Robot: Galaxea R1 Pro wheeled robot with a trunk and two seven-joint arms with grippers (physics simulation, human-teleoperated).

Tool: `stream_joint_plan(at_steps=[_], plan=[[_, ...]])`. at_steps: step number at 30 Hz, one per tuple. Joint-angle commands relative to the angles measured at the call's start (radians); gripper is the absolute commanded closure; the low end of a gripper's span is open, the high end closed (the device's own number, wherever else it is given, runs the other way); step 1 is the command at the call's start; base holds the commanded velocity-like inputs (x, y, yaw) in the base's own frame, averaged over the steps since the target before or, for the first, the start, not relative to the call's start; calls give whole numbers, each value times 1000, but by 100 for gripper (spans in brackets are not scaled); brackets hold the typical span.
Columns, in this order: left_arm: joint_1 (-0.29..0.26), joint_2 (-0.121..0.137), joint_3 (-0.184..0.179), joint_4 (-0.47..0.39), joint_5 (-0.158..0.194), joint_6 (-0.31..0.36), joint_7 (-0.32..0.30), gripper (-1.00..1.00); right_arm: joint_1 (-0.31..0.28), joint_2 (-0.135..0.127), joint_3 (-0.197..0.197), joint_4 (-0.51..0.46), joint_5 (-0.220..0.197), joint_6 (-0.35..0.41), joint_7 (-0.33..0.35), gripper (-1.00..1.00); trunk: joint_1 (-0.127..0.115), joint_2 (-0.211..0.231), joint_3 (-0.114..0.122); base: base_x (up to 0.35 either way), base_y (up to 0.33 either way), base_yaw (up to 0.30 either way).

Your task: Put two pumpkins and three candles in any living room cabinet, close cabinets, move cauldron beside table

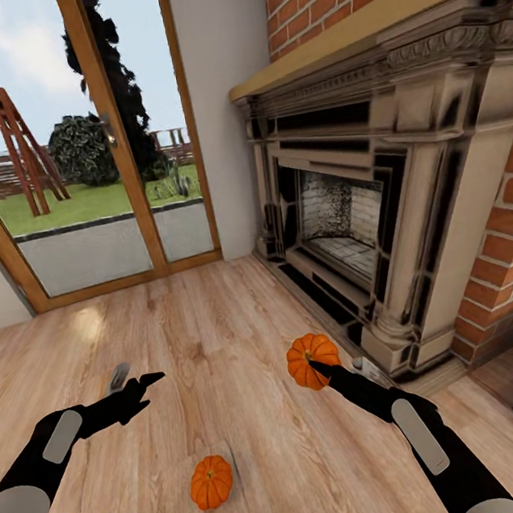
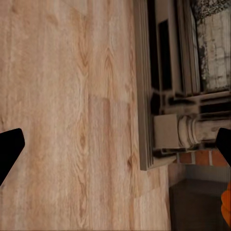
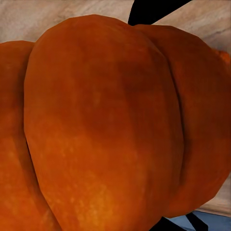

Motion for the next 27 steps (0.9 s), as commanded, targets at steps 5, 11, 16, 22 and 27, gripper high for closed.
stream_joint_plan(at_steps=[5, 11, 16, 22, 27], plan=[[1, 0, 17, -3, -1, 7, -5, -100, 0, 0, -2, 0, -7, 5, 0, 100, 7, -14, -7, 7, 4, 0], [1, 1, 19, -4, -1, 7, -6, -100, 0, -2, -2, 0, -7, 5, 0, 100, 30, -56, -26, 0, 0, 0], [5, 2, 28, -1, -2, 8, -8, -100, 0, -4, -2, 1, -7, 6, 0, 100, 50, -91, -42, 0, 0, 0], [8, 2, 34, -2, -2, 4, -9, -100, 0, -6, -4, 1, -7, 6, 1, 100, 61, -112, -55, 0, 0, 0], [9, 2, 35, -6, -2, 1, -9, -100, 0, -7, -4, 1, -7, 5, 1, 100, 63, -113, -67, 0, 0, 0]])
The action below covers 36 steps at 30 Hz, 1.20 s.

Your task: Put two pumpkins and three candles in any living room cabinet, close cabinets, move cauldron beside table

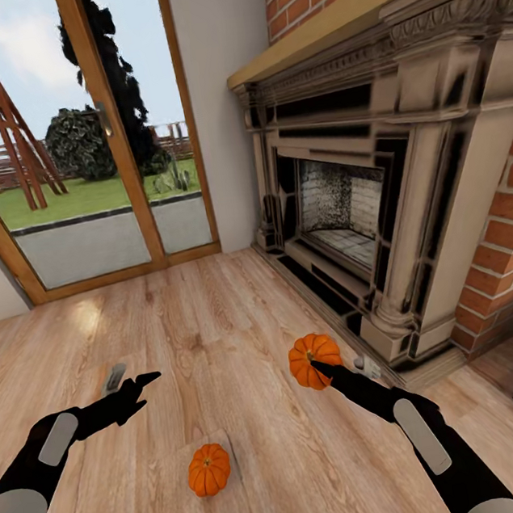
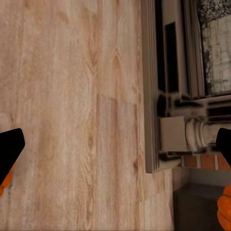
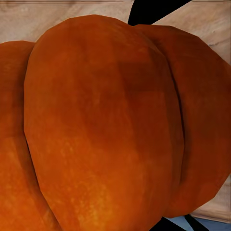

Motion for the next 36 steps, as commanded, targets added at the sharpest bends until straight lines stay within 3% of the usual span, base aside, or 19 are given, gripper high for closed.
stream_joint_plan(at_steps=[1, 25, 36], plan=[[-1, -1, 4, 0, 0, 7, -2, -100, -1, 0, -1, -1, -9, 6, 1, 100, 0, -1, -5, 0, 0, 0], [-1, -1, 3, -1, -2, 3, -26, -100, -1, -3, -2, 1, -9, 6, 2, 100, 11, -6, -98, 0, 0, 0], [-2, 0, -3, -6, -11, -2, 25, -100, -1, 0, -2, 2, -9, 6, 1, 100, 16, -9, -140, 0, 0, 0]])
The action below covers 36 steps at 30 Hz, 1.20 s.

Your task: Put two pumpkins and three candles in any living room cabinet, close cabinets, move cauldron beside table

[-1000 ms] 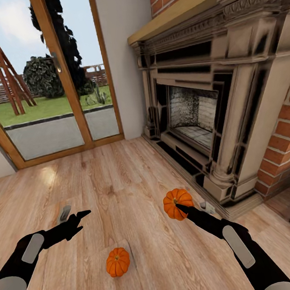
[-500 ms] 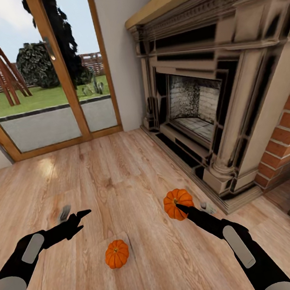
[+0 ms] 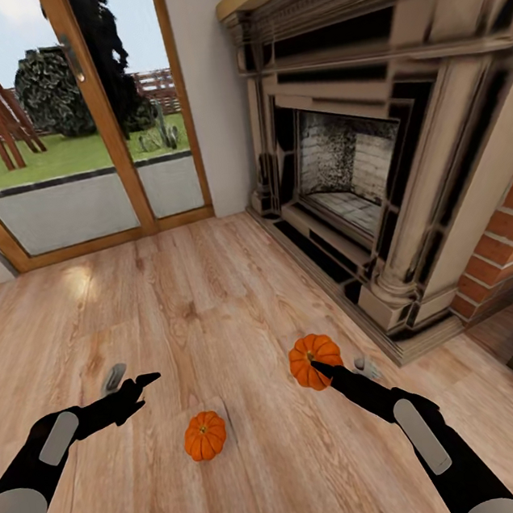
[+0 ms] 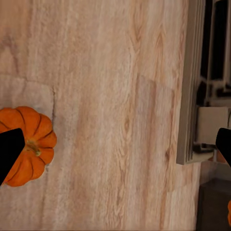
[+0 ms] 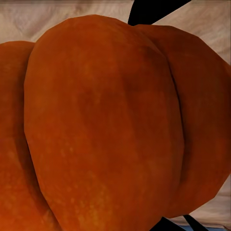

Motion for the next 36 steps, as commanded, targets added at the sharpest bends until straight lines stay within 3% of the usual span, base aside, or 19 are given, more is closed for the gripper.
stream_joint_plan(at_steps=[1, 7, 24, 26, 30, 36], plan=[[-1, 0, 4, 0, 0, 7, -1, -100, -1, 0, -1, -1, -9, 6, 1, 100, 0, -1, -5, 0, 0, 0], [-1, 20, 5, 0, 2, 10, -1, -100, -1, 0, -1, 0, -8, 6, 1, 100, 3, -2, -28, 0, 0, 0], [-1, 24, 5, -1, 4, 13, -8, -100, -1, 0, -1, 1, -7, 6, 1, 100, 11, -6, -94, 0, 0, 0], [-1, 51, 6, 2, 8, 18, -105, -100, -1, 0, -1, 3, -8, 6, 2, 100, 11, -6, -101, 0, 0, 0], [-1, 72, 7, 8, 7, 23, -221, -100, -1, 0, 0, 3, -11, 6, 10, 100, 13, -7, -117, 0, 0, 0], [0, 80, 8, 9, 7, 19, -298, -100, -1, 0, 0, 2, -12, 6, 15, 100, 16, -9, -140, 0, 0, 0]])
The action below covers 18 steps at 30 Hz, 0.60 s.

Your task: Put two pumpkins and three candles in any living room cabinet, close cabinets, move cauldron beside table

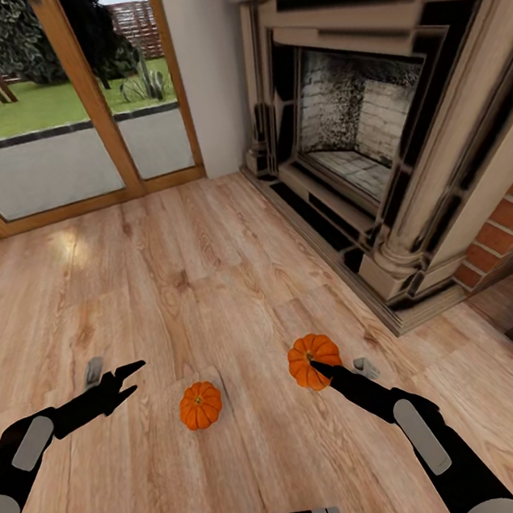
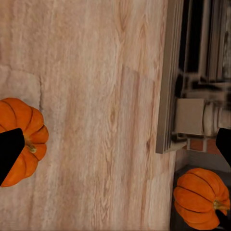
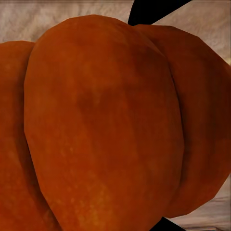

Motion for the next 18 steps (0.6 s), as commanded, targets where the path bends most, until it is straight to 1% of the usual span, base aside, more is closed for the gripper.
stream_joint_plan(at_steps=[1, 5, 9, 11, 14, 16, 18], plan=[[0, 0, 2, 1, 1, 3, -16, -100, 0, 0, -1, -1, -9, 6, 1, 100, 0, -1, -5, 0, 0, 0], [1, 1, 2, 2, 5, 0, -34, -100, 0, 0, -1, -1, -9, 6, 2, 100, 0, -1, -5, 0, 0, 0], [2, 0, 2, 4, 7, -3, -40, -100, 0, 0, -1, -3, -9, 6, 4, 100, 2, -1, -20, 0, 0, 0], [2, 1, 3, 4, 8, -3, -42, -100, 0, 0, -1, -6, -9, 6, 19, 100, 3, -2, -28, 0, 0, 0], [3, 1, 3, 5, 10, -3, -45, -100, 0, 0, -1, -9, -9, 6, 61, 100, 4, -3, -39, 0, 0, 0], [3, 1, 4, 5, 12, -3, -52, -100, 0, 0, -1, -11, -9, 6, 102, 100, 4, -3, -39, 0, 0, 0], [3, 2, 5, 5, 12, -3, -70, -100, 0, 0, -1, -11, -9, 7, 119, 100, 4, -3, -39, 0, 0, 0]])
